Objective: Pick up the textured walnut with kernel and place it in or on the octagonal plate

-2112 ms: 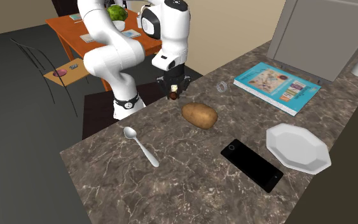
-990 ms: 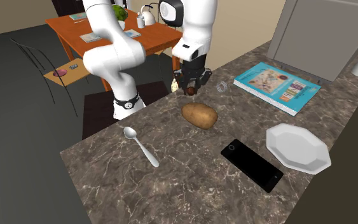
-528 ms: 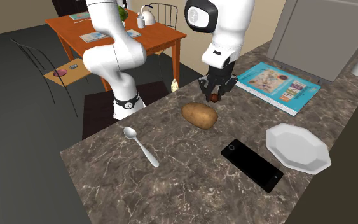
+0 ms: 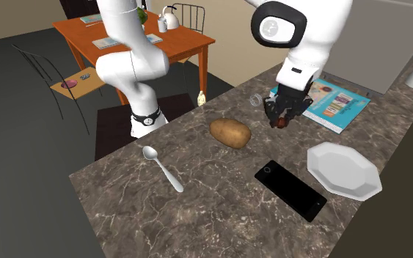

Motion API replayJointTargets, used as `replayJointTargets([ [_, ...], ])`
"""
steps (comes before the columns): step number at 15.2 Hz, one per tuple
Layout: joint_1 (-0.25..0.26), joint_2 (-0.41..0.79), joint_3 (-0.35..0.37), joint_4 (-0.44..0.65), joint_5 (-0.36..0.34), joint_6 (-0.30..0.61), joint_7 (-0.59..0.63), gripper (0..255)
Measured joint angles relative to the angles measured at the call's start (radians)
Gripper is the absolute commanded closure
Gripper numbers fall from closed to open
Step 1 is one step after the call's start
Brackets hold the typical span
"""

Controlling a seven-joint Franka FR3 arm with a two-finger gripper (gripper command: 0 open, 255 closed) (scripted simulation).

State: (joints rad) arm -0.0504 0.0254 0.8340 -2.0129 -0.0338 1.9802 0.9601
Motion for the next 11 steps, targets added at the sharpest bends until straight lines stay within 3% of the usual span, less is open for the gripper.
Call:
replayJointTargets([
  [3, 0.049, 0.180, 0.002, 0.154, -0.139, -0.038, 0.097, 255],
  [5, 0.107, 0.291, -0.013, 0.282, -0.216, -0.089, 0.146, 255],
  [11, 0.297, 0.579, -0.092, 0.677, -0.373, -0.239, 0.188, 255],
])
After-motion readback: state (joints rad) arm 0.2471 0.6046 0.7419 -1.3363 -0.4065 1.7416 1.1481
